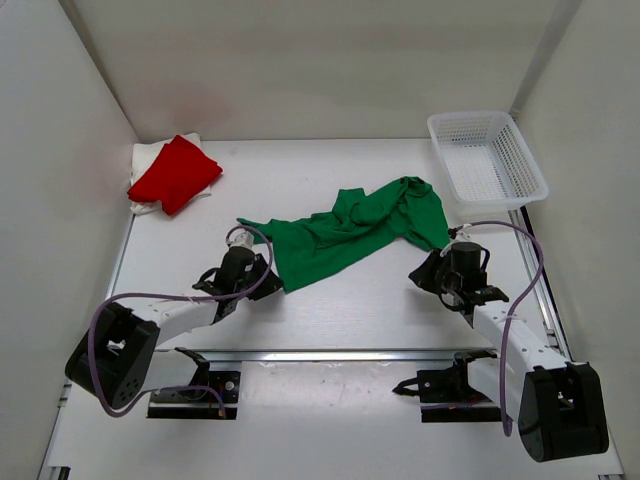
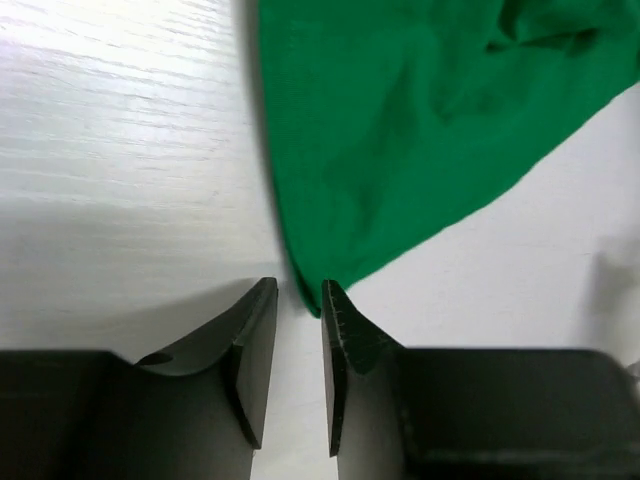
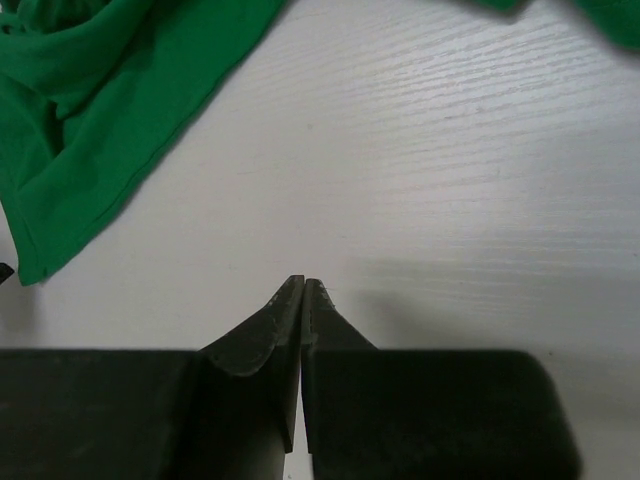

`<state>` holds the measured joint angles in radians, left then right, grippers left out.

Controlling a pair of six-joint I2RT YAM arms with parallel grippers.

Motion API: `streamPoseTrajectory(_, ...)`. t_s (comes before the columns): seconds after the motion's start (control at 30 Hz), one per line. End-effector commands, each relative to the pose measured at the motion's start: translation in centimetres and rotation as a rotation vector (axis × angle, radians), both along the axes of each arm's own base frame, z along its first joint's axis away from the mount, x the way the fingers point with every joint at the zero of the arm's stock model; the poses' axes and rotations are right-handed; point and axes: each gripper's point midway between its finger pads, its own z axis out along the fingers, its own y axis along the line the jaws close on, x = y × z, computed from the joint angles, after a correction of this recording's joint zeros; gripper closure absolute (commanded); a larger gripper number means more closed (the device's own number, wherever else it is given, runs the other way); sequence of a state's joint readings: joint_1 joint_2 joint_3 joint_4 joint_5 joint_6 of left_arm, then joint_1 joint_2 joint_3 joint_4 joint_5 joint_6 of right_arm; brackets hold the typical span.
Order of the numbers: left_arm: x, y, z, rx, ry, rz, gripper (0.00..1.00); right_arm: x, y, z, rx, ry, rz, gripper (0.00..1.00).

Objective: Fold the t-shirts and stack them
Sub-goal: Flatten out the tshirt

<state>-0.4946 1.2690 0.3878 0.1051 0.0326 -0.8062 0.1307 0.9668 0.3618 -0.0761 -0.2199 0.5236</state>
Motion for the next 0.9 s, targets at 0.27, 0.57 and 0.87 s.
streamPoseTrajectory(0.27,-1.6,-1.8,-0.9,-0.064,0.045,0.071,0.56,0.7,1.1,1.9,0.013,-0.072,0.042,0.96)
streamPoseTrajectory(0.57,-0.9,-2.4,-1.5,-0.114,0.038,0.127,0.57,0.5,1.1,2.3,0.021,-0.093,0.039,0.94)
streamPoseTrajectory(0.87,1.1,-1.4,-0.8,-0.139,-0.015,0.194,0.96,0.1,0.6,1.9,0.019,-0.082,0.029,0.89)
